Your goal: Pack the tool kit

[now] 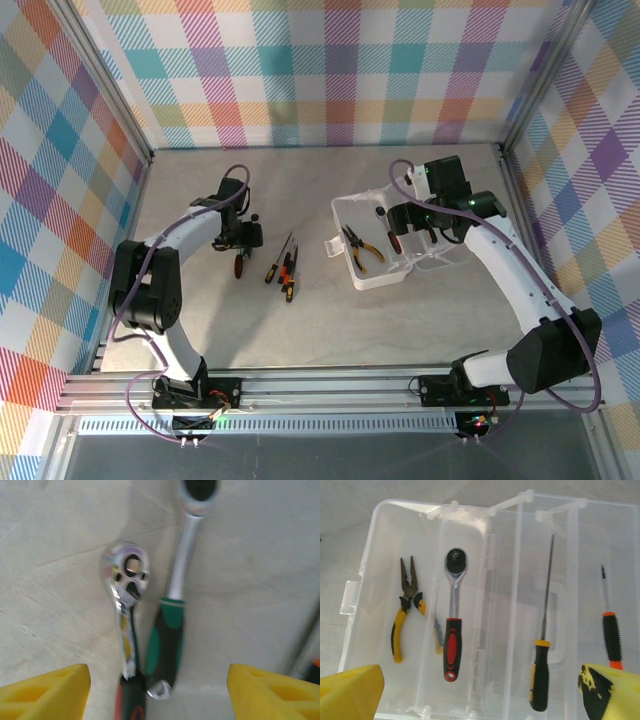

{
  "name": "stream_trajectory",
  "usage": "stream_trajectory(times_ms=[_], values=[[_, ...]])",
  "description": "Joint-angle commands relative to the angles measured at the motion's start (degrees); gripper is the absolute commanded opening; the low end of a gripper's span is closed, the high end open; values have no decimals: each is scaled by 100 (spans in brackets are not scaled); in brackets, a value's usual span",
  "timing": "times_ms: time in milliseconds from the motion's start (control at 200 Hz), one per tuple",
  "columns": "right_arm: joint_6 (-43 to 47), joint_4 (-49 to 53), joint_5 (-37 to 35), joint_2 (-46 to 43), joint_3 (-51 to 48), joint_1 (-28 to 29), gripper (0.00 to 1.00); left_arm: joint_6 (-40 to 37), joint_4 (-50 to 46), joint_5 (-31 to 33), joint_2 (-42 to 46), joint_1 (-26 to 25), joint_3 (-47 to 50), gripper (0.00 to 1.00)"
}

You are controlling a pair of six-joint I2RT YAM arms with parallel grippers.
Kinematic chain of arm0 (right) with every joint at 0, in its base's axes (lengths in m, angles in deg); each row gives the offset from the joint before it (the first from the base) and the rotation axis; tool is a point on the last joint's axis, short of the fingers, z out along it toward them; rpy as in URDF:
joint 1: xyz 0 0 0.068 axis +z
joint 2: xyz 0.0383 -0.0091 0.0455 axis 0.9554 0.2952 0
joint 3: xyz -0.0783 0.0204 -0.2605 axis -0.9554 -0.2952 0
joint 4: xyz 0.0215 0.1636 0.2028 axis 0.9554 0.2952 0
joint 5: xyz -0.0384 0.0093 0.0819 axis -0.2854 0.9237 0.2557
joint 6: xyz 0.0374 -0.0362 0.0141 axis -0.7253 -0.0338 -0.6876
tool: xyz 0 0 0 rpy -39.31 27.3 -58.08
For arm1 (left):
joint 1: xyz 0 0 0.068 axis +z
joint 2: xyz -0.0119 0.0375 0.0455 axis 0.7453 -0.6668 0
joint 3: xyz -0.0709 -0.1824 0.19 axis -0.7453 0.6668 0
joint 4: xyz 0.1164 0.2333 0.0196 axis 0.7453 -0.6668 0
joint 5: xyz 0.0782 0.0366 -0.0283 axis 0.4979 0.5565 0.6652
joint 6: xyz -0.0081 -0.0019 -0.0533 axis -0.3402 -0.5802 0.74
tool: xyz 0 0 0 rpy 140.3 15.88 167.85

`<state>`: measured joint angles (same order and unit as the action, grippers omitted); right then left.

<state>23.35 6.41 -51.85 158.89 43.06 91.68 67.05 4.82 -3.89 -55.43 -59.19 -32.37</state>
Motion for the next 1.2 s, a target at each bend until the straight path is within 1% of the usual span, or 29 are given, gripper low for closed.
stream_trajectory(times_ms=[0, 95, 195, 280, 425, 565, 640, 760, 1055, 1195], values=[[-85, -148, 191, 91, -76, 83, 99, 55, 120, 195, -257, 150, -319, 68], [-84, -128, 179, 99, -82, 123, 99, 100, 216, 221, -452, 240, -467, 66], [-84, -138, 179, 101, -100, 136, 99, 177, 340, -10, -686, 392, -621, 61], [-85, -133, 193, 132, -88, 152, 99, 186, 382, -147, -936, 463, -796, 58], [-91, -108, 201, 194, -59, 183, 99, 156, 332, -245, -1351, 545, -1103, 52], [-68, -94, 177, 225, -37, 198, 99, 143, 322, -327, -1569, 559, -1205, 43], [-60, -94, 175, 233, -33, 207, 99, 142, 315, -401, -1634, 551, -1229, 35], [-58, -65, 172, 251, 4, 208, 99, 142, 323, -515, -1624, 561, -1164, 19], [-49, -26, 182, 286, 53, 233, 99, 64, 306, -456, -1314, 566, -790, 0], [-58, -24, 199, 278, 33, 238, 99, -13, 182, -430, -1124, 591, -754, 0]])
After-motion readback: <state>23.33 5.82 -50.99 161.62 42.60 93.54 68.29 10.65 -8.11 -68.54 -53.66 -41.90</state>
